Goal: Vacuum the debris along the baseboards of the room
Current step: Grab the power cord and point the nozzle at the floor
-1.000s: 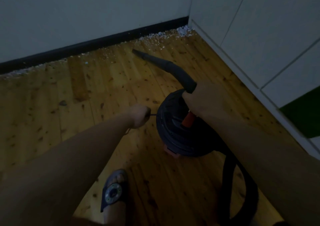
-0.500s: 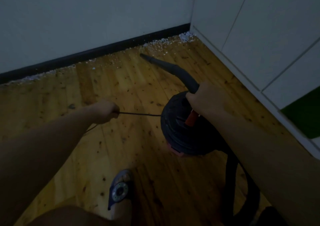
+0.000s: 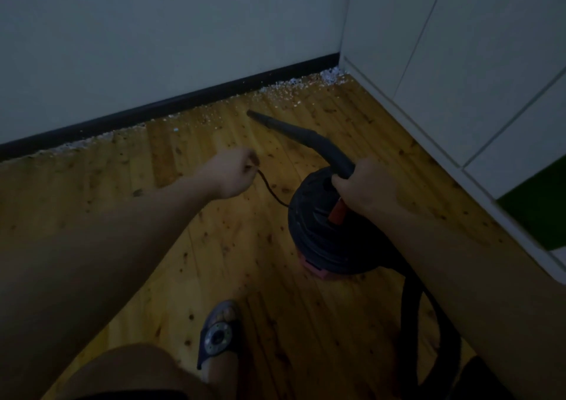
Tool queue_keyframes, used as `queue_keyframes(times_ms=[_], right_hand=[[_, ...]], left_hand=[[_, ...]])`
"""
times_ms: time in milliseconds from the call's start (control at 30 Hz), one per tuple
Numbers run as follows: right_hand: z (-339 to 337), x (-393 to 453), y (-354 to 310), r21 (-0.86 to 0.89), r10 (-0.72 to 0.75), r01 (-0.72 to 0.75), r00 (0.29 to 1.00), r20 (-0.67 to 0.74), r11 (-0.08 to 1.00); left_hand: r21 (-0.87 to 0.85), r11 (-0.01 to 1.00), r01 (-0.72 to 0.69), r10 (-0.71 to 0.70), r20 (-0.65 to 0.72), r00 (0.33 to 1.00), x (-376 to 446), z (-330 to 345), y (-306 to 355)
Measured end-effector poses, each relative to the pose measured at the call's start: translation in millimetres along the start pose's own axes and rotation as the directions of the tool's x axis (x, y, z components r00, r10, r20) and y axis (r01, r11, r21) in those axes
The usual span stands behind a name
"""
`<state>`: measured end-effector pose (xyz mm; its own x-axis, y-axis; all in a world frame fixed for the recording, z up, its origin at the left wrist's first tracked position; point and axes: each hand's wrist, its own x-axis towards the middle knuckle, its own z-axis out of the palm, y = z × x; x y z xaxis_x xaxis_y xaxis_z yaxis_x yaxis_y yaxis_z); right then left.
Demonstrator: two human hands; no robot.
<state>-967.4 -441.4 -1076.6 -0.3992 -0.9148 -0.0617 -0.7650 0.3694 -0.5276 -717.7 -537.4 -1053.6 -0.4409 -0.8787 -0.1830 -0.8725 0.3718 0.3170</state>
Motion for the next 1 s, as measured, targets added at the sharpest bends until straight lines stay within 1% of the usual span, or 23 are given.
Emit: queue_keyframes(times_ms=[67,100,167,200,233,300,367,500,567,633,667,733,800,833,933,1000], right_hand=[[-5,-3,2,0.018,-0.005,0.005,1.0,0.006,1.0],[-9,-5,3,0.03,-0.006,0.006,1.0,0.008,1.0],[-20,-9,6,0.005,-0.014,0.014,1.0,-0.016,1.0],[-23,-11,6,-0.014,-0.018,0.017,0.999,-0.036,1.0],[-27,-13,8,-0.015,-0.015,0.014,0.998,-0.058,1.0],[-33,-14,12,0.017,0.0,0.001,0.997,-0.078,1.0],[-37,-15,17,0.029,0.002,0.001,0.995,-0.099,1.0],[-47,-15,29,0.087,0.013,-0.001,0.992,-0.129,0.996],[-50,-16,33,0.077,0.005,0.006,0.99,-0.14,0.997],[-54,-18,38,0.101,0.009,0.006,0.989,-0.146,0.995],[-56,-20,39,0.113,0.011,0.005,0.99,-0.141,0.994],[-60,-22,41,0.121,0.024,-0.01,0.993,-0.113,0.993],[-65,-23,42,0.121,0.043,-0.031,0.995,-0.095,0.992],[-67,-22,42,0.13,0.062,-0.05,0.994,-0.089,0.99],[-67,-19,43,0.212,0.125,-0.111,0.991,-0.052,0.971],[-65,-19,41,0.273,0.166,-0.152,0.986,-0.029,0.95]], left_hand=[[-0.191,0.981,0.043,-0.044,0.0,0.999,3,0,34],[-0.288,0.955,0.068,-0.063,0.026,0.998,4,0,51],[-0.464,0.881,0.094,-0.051,0.105,0.993,7,4,81],[-0.508,0.856,0.092,-0.025,0.137,0.99,7,8,92],[-0.512,0.856,0.07,0.01,0.152,0.988,9,12,102],[-0.45,0.893,0.031,0.048,0.163,0.985,13,23,122],[-0.414,0.91,0.025,0.042,0.154,0.987,17,38,141],[-0.352,0.936,0.034,0.039,0.197,0.98,30,72,181],[-0.321,0.944,0.075,-0.024,0.16,0.987,39,84,189],[-0.343,0.929,0.14,-0.105,0.119,0.987,47,93,191],[-0.366,0.917,0.16,-0.122,0.126,0.985,49,96,188],[-0.421,0.893,0.156,-0.091,0.171,0.981,53,98,181],[-0.447,0.886,0.126,-0.019,0.235,0.972,54,94,175],[-0.427,0.897,0.115,0.008,0.275,0.962,55,91,173],[-0.284,0.955,0.087,0.024,0.365,0.931,52,82,167],[-0.18,0.983,0.035,0.042,0.408,0.912,45,76,162]])
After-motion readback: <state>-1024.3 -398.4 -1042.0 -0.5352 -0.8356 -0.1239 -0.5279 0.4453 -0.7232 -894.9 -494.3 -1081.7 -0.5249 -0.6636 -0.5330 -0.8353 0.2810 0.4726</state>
